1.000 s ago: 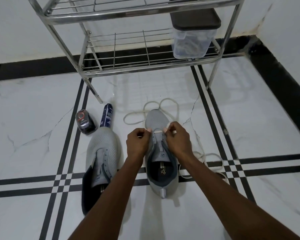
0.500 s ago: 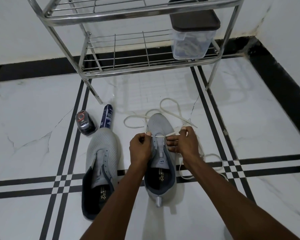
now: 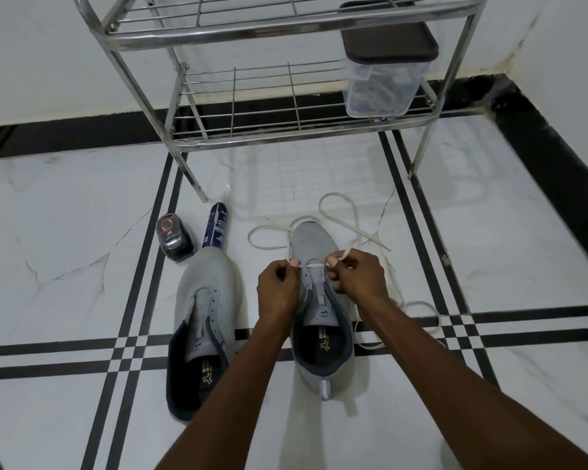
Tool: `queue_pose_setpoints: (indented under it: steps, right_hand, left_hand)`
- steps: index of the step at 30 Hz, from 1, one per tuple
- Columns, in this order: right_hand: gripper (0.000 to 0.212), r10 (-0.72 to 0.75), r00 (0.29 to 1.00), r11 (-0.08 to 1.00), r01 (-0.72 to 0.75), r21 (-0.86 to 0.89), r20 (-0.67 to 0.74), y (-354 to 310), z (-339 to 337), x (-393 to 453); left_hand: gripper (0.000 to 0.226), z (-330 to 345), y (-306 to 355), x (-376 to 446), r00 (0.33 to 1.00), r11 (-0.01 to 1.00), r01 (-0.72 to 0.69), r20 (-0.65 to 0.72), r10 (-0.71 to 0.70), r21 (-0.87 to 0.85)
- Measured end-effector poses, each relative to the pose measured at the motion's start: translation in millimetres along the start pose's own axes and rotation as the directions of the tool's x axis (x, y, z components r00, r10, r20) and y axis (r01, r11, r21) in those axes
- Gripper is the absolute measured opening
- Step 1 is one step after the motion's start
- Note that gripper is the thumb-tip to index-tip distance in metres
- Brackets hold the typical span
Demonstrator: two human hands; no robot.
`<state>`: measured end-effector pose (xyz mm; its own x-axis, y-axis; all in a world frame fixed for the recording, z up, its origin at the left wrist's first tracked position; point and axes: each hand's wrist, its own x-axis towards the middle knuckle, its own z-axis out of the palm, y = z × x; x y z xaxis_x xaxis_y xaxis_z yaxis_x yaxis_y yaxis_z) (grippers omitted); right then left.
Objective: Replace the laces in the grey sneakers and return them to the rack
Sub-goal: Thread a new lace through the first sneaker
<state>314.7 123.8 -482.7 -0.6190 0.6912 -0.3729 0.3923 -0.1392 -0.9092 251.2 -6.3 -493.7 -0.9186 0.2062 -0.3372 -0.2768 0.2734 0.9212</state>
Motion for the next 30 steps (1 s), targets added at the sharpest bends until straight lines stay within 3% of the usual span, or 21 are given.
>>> queue_pose_setpoints:
  steps: [4,7,21,26,30]
  right_hand:
    - [0.011,0.060,0.994,0.994,-0.051,0.096,-0.096,6,3,-3]
    - [0.017,0.132,0.988,0.977,-0.117,0.179,-0.077,10,0,0]
    - [0.012,0.021,1.000,0.991,-0.023,0.130,0.016,-7,-10,-7]
    - [0.018,0.027,1.000,0.999,-0.027,0.046,0.016,-17,-10,-6]
    - [0.026,-0.070,0.996,0.989,0.076,-0.123,0.052,-27,-13,-4]
  left_hand:
    - [0.030,3,0,0,1.000,1.000,0.010,-0.020,-0.010,0.011]
    - [0.035,5,0,-1,0.999,1.000,0.018,-0.031,-0.017,0.023]
    - [0.027,-3,11,-7,0.999,0.999,-0.045,-0.019,0.045,0.007]
    - [0.026,-7,15,-7,0.998,0.997,-0.067,0.005,0.067,0.034]
    - [0.021,-5,25,-1,0.999,1.000,-0.012,0.052,0.012,-0.004]
